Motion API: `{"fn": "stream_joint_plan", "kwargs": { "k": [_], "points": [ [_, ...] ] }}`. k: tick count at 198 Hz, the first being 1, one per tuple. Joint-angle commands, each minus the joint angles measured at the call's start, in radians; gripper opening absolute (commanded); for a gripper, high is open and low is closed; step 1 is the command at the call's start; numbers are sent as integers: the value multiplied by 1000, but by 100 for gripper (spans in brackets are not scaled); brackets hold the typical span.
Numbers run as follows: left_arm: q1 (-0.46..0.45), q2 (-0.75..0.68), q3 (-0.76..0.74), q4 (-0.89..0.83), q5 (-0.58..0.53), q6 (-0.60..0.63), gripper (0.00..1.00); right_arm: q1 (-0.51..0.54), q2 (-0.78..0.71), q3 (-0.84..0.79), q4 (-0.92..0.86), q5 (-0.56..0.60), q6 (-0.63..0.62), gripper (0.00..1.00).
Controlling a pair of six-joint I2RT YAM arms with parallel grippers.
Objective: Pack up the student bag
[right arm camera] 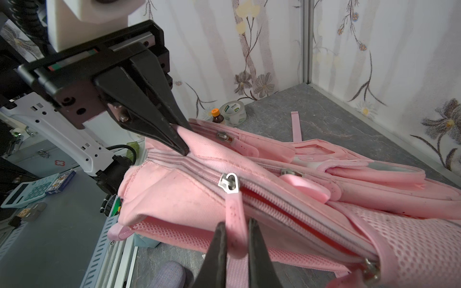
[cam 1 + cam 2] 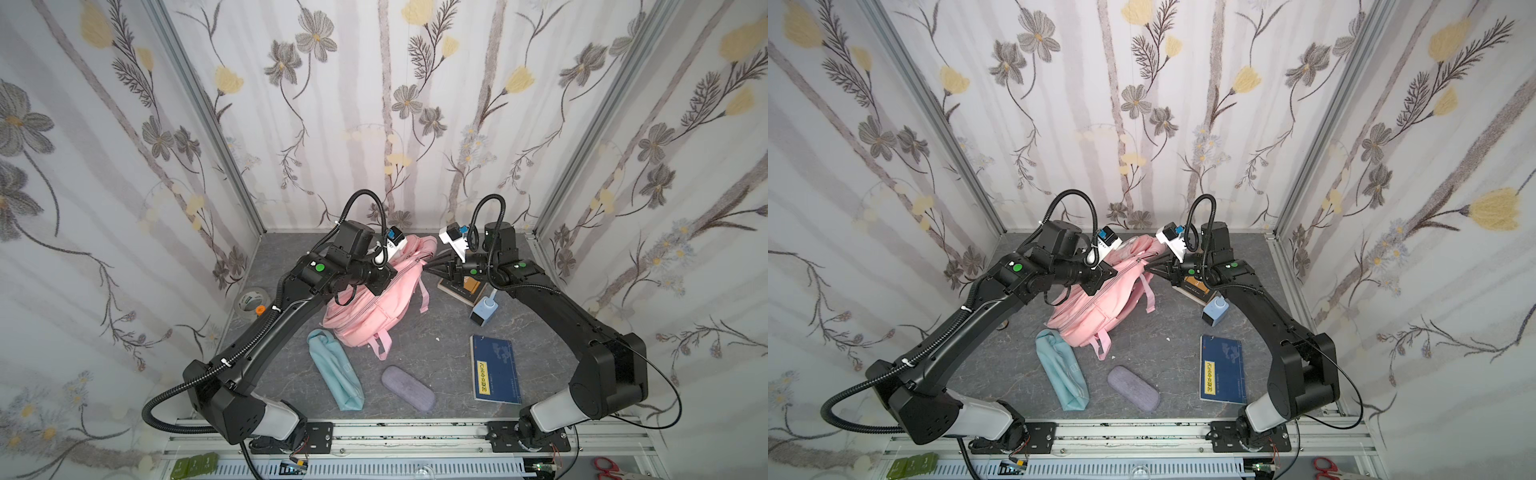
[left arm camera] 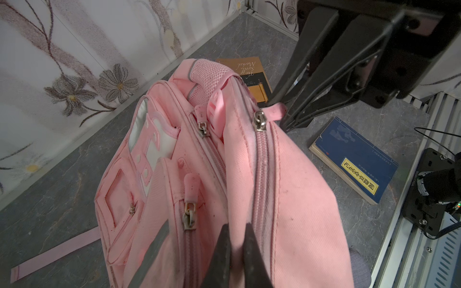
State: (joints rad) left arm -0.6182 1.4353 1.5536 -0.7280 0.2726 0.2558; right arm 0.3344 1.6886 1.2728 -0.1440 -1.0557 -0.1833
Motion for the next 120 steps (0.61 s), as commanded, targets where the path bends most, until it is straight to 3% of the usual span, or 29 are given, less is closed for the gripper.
{"fn": "stream_joint_plan", "kwargs": {
  "k": [1, 33, 120],
  "points": [
    [1, -9, 2, 121, -7, -4, 0, -2, 12, 10, 6, -56, 17, 8],
    [1, -14, -3, 123, -23, -10, 0, -10, 19, 10, -4, -45, 34, 0],
    [1, -45, -23, 128, -30, -40, 0, -70, 33, 12, -81, 275, 92, 0]
  ]
}}
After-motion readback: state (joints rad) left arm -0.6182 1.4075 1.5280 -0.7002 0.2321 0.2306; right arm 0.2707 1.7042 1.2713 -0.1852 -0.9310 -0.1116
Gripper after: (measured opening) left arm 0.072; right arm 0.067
